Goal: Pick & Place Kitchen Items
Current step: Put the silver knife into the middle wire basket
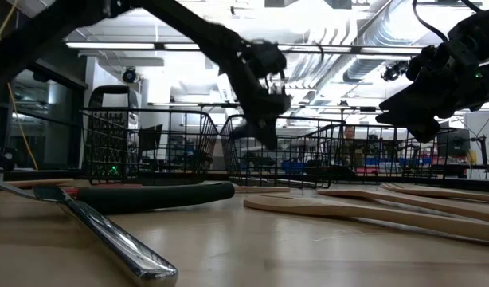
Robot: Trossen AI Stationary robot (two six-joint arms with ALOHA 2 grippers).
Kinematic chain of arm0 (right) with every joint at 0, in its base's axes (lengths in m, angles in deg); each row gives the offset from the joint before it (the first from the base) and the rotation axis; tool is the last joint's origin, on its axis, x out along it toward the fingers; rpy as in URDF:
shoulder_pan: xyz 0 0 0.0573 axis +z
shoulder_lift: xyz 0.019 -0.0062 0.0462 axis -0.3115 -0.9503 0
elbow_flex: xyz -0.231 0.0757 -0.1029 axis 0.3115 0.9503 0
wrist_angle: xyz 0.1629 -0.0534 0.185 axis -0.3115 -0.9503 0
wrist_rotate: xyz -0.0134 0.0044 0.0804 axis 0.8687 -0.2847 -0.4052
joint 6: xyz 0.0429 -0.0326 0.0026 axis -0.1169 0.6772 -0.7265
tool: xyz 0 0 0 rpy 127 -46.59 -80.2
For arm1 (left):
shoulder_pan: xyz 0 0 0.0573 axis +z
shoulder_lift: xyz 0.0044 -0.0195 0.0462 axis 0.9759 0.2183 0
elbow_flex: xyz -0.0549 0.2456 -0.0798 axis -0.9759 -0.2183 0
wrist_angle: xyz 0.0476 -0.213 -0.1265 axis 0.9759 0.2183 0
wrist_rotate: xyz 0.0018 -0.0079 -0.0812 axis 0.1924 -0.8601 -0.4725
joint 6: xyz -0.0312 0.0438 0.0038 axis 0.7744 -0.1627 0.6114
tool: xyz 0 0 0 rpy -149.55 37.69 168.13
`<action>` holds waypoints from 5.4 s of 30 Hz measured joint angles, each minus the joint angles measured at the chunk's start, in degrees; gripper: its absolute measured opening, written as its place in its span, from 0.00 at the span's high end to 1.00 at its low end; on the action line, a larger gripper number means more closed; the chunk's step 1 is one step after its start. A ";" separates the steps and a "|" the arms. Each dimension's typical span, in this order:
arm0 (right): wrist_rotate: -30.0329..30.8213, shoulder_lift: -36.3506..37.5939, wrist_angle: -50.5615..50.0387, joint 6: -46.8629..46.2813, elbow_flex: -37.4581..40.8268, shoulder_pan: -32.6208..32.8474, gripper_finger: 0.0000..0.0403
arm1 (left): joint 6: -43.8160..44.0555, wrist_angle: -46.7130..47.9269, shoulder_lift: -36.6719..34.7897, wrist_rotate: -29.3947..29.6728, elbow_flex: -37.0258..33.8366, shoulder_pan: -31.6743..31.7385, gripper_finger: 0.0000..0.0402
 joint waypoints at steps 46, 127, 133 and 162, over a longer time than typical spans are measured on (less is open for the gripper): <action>0.00 0.00 0.00 -0.02 0.00 0.00 0.63 | -9.59 4.92 0.94 -2.74 0.71 0.39 0.81; 0.02 0.02 0.01 -0.01 0.01 -0.01 0.63 | 59.58 33.82 -14.36 2.28 -3.78 -47.83 0.81; 0.02 0.01 0.01 0.00 0.01 0.00 0.63 | 55.51 29.17 -14.34 -2.44 -9.85 -52.27 0.75; 0.01 0.02 0.01 0.00 0.01 -0.01 0.63 | 52.99 8.78 -14.02 -8.67 -25.23 -55.17 0.50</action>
